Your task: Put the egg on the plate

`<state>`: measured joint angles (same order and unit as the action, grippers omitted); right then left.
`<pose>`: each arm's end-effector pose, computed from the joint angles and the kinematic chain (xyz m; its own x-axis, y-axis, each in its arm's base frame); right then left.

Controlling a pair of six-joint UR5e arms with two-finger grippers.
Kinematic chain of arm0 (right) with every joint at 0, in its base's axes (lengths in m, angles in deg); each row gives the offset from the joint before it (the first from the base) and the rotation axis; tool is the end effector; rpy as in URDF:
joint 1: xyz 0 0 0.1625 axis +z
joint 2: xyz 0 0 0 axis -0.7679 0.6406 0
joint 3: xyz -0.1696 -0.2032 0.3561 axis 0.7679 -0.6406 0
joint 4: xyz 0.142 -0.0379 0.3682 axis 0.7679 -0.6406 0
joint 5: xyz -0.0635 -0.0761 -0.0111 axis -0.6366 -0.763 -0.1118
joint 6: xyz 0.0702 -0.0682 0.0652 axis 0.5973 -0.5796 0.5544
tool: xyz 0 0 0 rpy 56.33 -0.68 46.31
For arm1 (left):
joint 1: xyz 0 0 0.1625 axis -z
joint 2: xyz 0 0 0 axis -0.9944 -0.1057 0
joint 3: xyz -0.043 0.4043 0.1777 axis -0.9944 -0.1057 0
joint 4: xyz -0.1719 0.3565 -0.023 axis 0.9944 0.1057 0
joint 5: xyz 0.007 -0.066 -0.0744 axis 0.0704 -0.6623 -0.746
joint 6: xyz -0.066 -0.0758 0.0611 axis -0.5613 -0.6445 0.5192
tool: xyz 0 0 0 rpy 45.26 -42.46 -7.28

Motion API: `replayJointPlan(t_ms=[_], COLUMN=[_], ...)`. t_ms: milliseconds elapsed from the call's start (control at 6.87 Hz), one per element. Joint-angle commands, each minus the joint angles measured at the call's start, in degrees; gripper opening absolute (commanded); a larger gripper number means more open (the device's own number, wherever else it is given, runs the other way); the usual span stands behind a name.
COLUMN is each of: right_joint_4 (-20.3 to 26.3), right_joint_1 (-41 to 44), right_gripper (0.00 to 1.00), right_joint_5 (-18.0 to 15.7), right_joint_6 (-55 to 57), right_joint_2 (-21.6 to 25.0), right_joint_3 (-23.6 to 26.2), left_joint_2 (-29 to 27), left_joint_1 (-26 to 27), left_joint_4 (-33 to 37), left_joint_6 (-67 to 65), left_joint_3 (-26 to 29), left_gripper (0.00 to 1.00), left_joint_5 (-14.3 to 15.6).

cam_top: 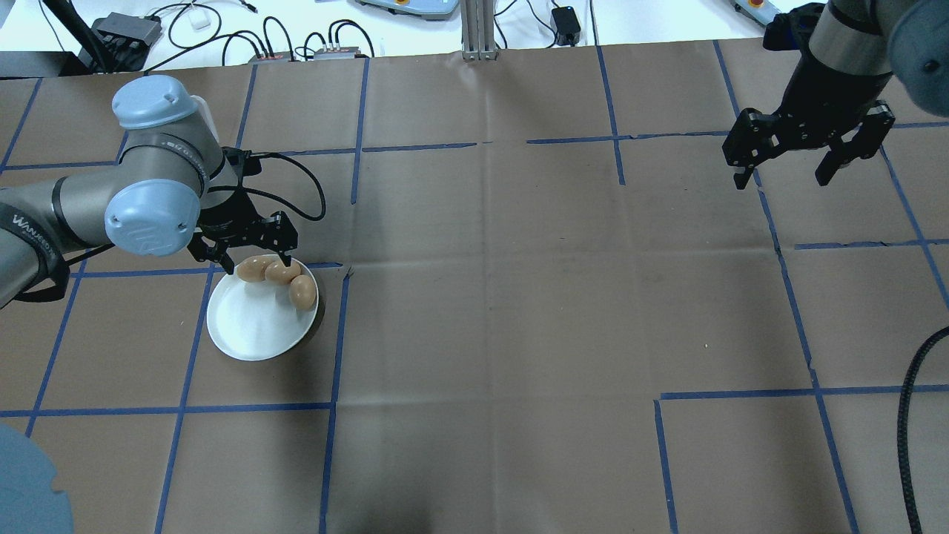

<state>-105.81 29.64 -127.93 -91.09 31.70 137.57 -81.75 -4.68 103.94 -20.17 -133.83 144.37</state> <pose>0.0354 -0.5094 0.4356 -0.9981 0.0312 0.0532 0.0375 0.9919 0.1214 -0.0283 -0.5315 0.2624 -0.9902 -0.1313 -0.0477 -0.1367 0.9810 0.1377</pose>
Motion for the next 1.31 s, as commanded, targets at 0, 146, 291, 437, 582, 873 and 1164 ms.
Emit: replayJointPlan(t_ms=[0, 146, 291, 437, 582, 873, 1164], right_joint_4=[0.02, 0.02, 0.02, 0.02, 0.02, -0.06, 0.02], right_joint_1=[0.00, 0.00, 0.00, 0.00, 0.00, 0.00, 0.00], right_gripper=[1.00, 1.00, 1.00, 1.00, 1.00, 1.00, 1.00], right_joint_5=[0.07, 0.07, -0.02, -0.02, -0.02, -0.02, -0.02], right_joint_6=[0.00, 0.00, 0.00, 0.00, 0.00, 0.00, 0.00], right_joint_2=[0.00, 0.00, 0.00, 0.00, 0.00, 0.00, 0.00], right_joint_3=[0.00, 0.00, 0.00, 0.00, 0.00, 0.00, 0.00], left_joint_2=[9.86, 14.18, 18.05, 21.31, 23.08, 21.27, 12.34], left_joint_1=[-0.07, 0.02, 0.11, 0.11, 0.28, 1.07, 7.28], left_joint_4=[2.56, 6.84, 10.36, 15.27, 21.93, 32.93, 33.69], left_joint_6=[-0.16, -0.43, -1.12, -2.00, -2.36, -4.91, -10.07], left_joint_3=[0.33, 0.34, 0.60, 1.64, 4.70, 15.05, 23.94], left_gripper=[1.00, 1.00, 1.00, 1.00, 1.00, 1.00, 1.00], left_joint_5=[0.10, 0.02, -0.16, -0.51, -0.77, -3.50, -2.72])
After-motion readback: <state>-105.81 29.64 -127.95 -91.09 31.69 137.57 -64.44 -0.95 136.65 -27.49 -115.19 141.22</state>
